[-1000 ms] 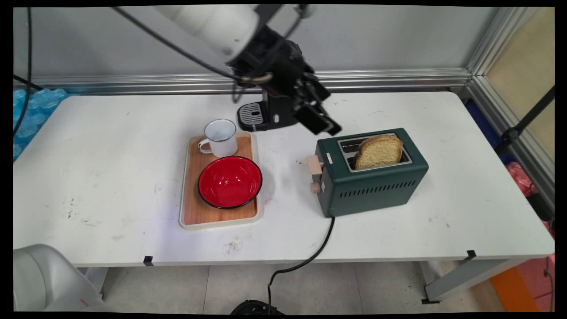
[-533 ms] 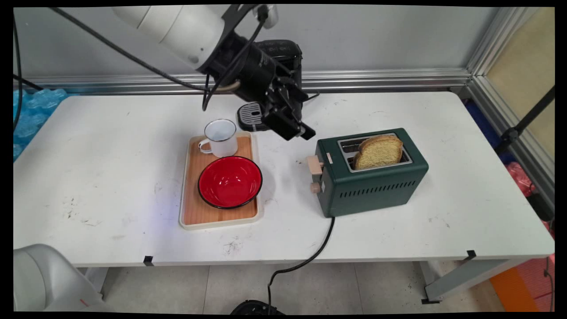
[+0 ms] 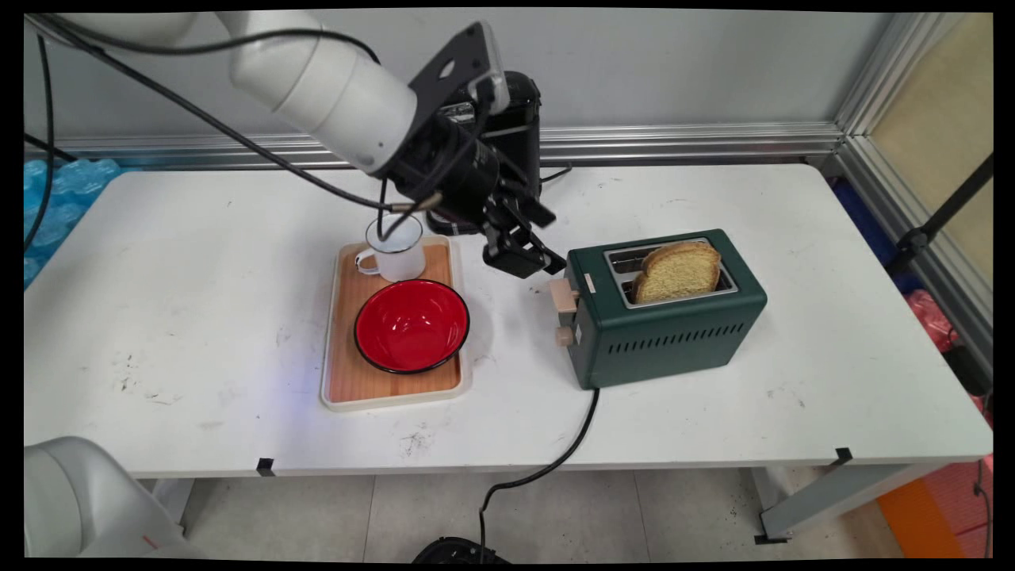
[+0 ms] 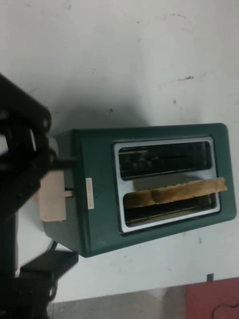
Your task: Press the toaster switch
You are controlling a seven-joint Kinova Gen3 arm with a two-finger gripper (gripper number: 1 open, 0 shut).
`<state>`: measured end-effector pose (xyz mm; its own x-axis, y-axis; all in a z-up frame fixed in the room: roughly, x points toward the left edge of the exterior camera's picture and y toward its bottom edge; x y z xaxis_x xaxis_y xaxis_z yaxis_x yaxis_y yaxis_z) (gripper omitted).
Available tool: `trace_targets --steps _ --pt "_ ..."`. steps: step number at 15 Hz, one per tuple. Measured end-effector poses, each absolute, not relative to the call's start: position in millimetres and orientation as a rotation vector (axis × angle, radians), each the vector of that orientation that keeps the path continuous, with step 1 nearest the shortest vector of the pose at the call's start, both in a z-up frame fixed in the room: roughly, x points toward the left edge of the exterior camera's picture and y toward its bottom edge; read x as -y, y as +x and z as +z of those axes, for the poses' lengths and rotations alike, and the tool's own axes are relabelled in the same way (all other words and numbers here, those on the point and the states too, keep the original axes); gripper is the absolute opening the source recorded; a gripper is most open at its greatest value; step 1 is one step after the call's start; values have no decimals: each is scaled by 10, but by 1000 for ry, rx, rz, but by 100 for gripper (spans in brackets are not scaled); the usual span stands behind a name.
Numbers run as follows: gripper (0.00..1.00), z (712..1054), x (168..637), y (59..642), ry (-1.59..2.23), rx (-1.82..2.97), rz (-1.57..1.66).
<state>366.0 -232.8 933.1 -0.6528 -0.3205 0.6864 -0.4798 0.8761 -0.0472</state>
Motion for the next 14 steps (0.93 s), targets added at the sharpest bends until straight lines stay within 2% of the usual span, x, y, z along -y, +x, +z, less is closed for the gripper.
trace_targets --steps 14 --pt "0 8881 2370 3474 666 2381 272"
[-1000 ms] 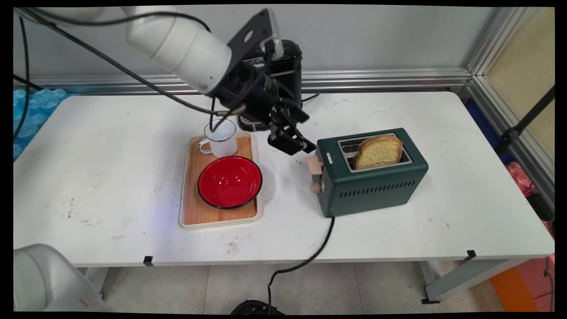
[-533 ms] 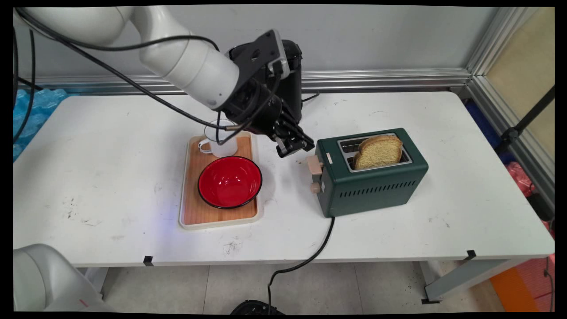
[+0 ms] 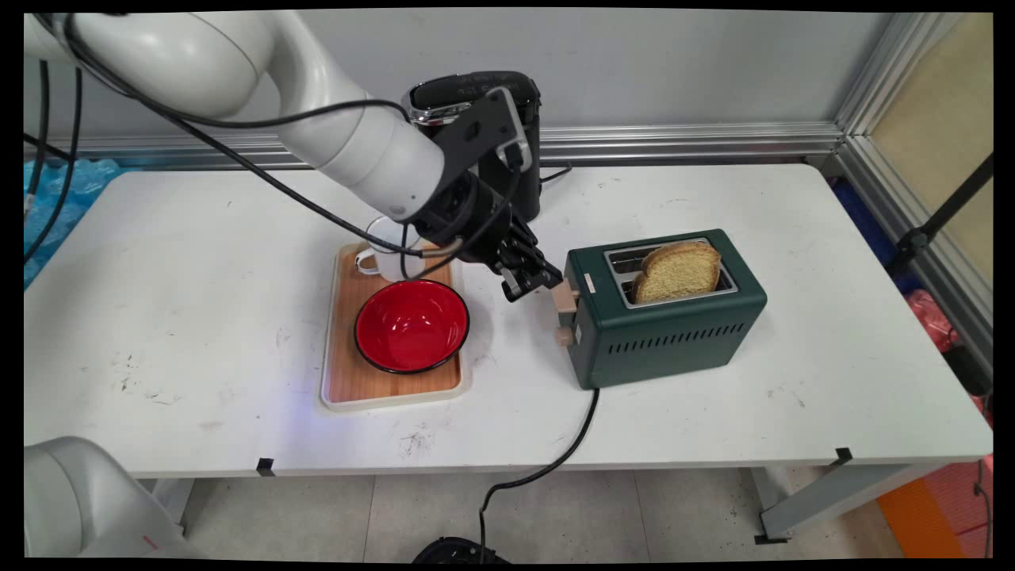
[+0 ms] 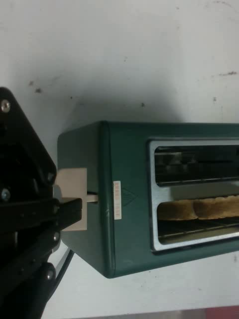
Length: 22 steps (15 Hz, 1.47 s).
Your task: Press the toaster switch
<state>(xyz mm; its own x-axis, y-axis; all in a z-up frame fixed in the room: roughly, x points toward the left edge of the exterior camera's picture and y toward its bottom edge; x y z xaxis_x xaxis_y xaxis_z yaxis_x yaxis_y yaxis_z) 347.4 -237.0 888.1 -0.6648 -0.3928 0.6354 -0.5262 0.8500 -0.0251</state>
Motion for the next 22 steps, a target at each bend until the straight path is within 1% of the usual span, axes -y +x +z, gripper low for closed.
trace_targets --steps 10,22 --pt "0 8647 2466 3302 688 2393 260" --pt "0 8389 2577 3230 707 2439 242"
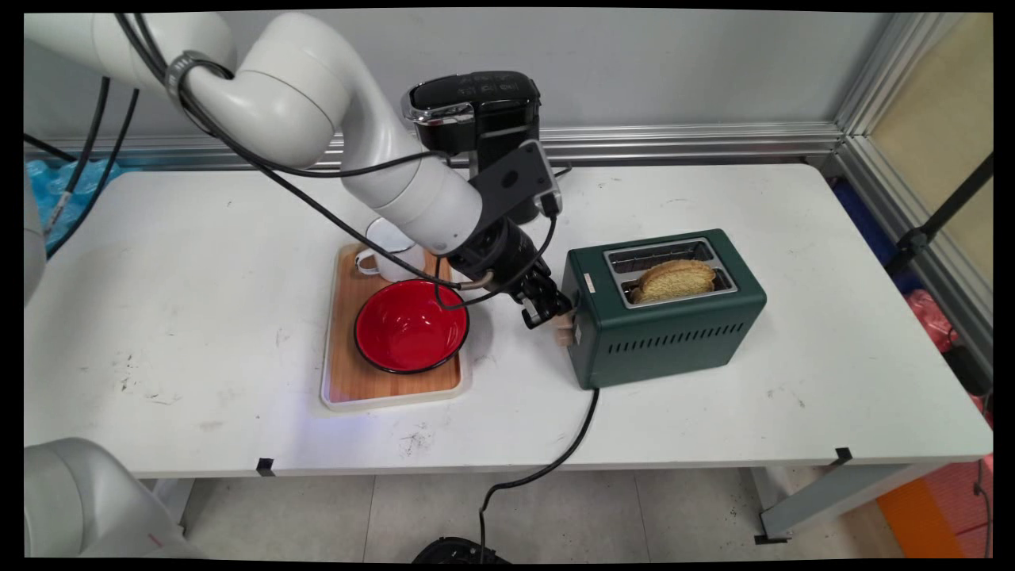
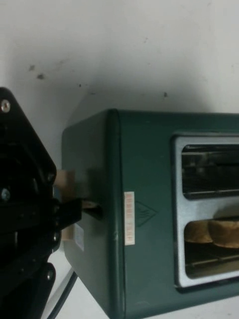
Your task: Press the toaster switch
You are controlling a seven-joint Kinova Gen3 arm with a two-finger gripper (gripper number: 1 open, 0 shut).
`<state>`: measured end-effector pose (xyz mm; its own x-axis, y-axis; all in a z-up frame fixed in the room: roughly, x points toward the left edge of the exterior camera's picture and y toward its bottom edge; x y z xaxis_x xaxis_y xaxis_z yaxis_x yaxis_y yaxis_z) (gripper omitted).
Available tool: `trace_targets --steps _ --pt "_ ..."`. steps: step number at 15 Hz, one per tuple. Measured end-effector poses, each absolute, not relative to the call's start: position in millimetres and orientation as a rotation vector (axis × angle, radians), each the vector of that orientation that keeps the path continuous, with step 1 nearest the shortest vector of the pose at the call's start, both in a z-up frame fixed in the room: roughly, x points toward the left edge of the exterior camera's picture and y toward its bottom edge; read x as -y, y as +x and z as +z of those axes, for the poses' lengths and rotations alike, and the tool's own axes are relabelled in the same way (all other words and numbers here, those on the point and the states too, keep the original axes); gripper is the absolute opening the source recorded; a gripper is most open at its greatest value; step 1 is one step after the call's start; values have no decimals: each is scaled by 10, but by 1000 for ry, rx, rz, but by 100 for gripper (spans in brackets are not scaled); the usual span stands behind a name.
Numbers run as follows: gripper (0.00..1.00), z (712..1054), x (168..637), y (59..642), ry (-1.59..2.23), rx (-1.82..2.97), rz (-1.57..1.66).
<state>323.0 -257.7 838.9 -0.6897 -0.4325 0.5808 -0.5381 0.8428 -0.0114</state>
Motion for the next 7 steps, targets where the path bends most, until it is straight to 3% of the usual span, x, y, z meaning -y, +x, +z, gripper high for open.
trace_targets --steps 7 --pt "0 8290 2627 3236 704 2462 237"
